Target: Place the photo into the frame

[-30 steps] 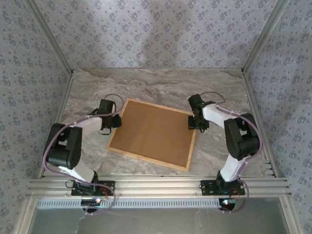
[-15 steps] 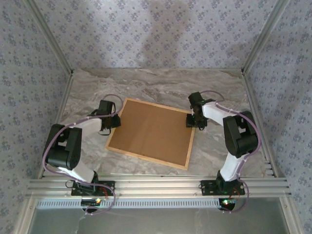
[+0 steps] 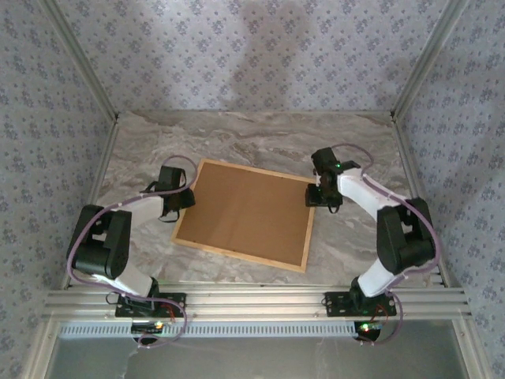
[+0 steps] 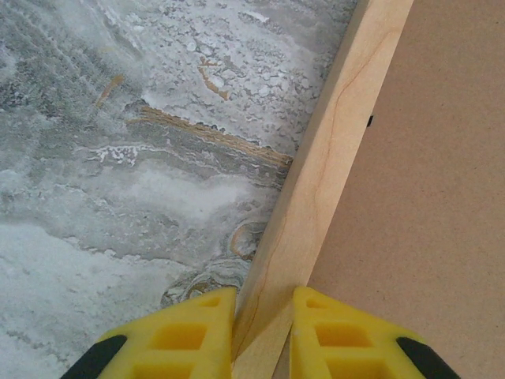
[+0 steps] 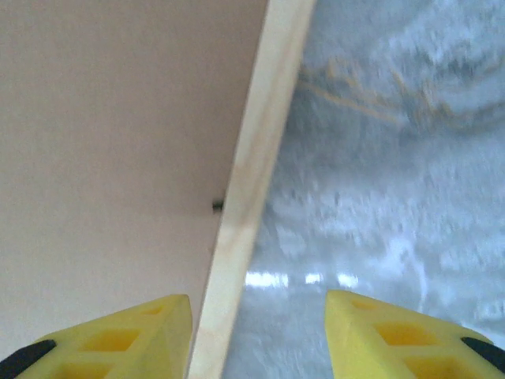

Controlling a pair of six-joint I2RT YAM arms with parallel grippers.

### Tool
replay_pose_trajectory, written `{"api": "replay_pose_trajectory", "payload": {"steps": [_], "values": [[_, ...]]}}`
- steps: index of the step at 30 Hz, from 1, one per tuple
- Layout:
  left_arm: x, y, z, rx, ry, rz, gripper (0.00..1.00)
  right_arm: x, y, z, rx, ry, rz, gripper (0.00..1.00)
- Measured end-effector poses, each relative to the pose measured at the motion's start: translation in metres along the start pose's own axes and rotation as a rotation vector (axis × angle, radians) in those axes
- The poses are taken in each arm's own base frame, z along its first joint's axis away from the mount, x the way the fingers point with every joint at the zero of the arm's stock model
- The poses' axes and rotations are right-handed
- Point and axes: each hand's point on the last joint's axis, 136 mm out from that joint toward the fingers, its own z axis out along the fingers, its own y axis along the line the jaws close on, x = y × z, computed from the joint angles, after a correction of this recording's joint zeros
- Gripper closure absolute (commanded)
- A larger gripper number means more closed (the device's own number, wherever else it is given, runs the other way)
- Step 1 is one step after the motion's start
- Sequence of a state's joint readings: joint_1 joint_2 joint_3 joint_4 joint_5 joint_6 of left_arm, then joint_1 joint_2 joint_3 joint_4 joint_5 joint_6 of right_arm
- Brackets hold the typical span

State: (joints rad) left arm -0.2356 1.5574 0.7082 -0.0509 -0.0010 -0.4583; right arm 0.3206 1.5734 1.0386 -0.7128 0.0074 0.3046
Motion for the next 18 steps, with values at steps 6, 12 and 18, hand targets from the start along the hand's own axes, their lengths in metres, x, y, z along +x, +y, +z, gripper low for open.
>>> {"api": "replay_pose_trajectory", "payload": {"steps": [6, 12, 18], "values": [[0.000, 0.000, 0.000, 0.001, -0.001, 0.000, 0.78, 0.059, 0.005, 0.009, -0.008, 0.136, -0.007, 0.52], [0.000, 0.000, 0.000, 0.001, -0.002, 0.000, 0.78, 0.089, 0.018, 0.011, -0.043, 0.201, -0.023, 0.54], [0.000, 0.000, 0.000, 0.001, -0.002, 0.000, 0.78, 0.094, 0.023, 0.011, -0.062, 0.212, -0.016, 0.56]]}}
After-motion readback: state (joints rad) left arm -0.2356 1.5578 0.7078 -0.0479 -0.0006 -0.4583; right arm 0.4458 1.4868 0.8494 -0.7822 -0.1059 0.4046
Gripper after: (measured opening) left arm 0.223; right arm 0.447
